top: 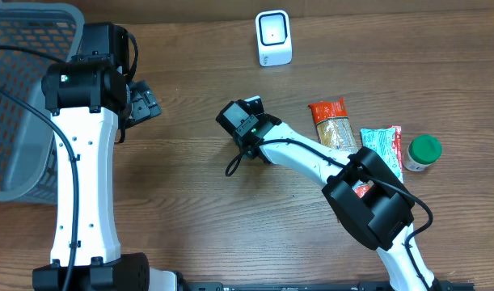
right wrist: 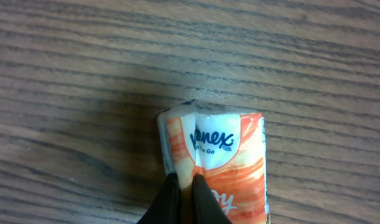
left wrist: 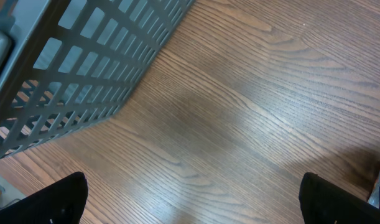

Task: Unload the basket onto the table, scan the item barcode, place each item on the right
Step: 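Lower the right gripper and close it on the Kleenex pack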

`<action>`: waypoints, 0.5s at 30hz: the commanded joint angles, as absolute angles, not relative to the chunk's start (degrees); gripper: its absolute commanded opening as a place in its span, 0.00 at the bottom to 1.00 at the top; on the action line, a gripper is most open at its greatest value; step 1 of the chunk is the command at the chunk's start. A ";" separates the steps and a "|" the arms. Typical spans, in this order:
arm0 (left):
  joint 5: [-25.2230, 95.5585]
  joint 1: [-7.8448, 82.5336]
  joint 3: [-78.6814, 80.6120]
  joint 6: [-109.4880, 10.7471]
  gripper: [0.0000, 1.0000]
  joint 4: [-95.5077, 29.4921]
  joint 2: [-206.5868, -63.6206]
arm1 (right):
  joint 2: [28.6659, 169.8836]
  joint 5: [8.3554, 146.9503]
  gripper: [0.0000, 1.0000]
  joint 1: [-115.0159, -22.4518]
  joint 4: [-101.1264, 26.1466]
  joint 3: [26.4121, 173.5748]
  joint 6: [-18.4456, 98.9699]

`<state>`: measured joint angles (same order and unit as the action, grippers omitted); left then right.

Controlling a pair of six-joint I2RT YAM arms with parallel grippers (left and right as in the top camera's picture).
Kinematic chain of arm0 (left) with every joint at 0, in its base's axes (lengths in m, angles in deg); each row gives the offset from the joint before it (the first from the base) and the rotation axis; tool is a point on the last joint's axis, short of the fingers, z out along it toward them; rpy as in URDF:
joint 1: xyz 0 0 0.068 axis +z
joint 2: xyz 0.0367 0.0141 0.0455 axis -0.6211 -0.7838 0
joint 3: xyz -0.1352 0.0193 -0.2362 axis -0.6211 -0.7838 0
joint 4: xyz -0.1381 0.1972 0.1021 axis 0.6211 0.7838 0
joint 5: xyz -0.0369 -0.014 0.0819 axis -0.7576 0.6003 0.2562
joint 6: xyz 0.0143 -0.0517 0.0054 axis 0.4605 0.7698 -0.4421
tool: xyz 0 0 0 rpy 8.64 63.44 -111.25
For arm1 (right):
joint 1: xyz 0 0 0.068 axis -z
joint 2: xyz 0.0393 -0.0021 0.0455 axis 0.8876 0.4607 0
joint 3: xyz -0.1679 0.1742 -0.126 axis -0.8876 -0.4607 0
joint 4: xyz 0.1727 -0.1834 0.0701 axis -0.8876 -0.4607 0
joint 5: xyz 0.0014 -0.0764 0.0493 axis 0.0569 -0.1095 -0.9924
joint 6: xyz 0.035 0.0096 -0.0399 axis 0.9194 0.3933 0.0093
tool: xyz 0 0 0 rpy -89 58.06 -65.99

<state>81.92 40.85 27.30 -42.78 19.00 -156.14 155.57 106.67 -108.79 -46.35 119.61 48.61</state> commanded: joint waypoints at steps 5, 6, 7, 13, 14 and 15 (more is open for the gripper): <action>82.62 41.01 27.59 -43.83 0.99 19.09 -156.45 | 155.50 100.39 0.04 -108.63 -47.82 119.61 48.83; 82.62 41.01 27.59 -43.83 0.99 19.09 -156.45 | 154.78 99.19 0.04 -108.63 -47.86 119.61 48.83; 82.62 41.01 27.59 -43.83 0.99 19.09 -156.45 | 154.04 97.86 0.04 -108.63 -47.84 119.61 48.83; 82.62 41.01 27.59 -43.83 1.00 19.09 -156.47 | 151.15 86.80 0.04 -108.61 -47.18 119.61 48.83; 82.62 41.01 27.59 -43.83 1.00 19.09 -156.45 | 151.06 85.53 0.04 -108.63 -47.03 119.61 48.81; 82.62 41.01 27.59 -43.83 1.00 19.09 -156.45 | 151.06 84.66 0.04 -108.61 -46.96 119.61 48.81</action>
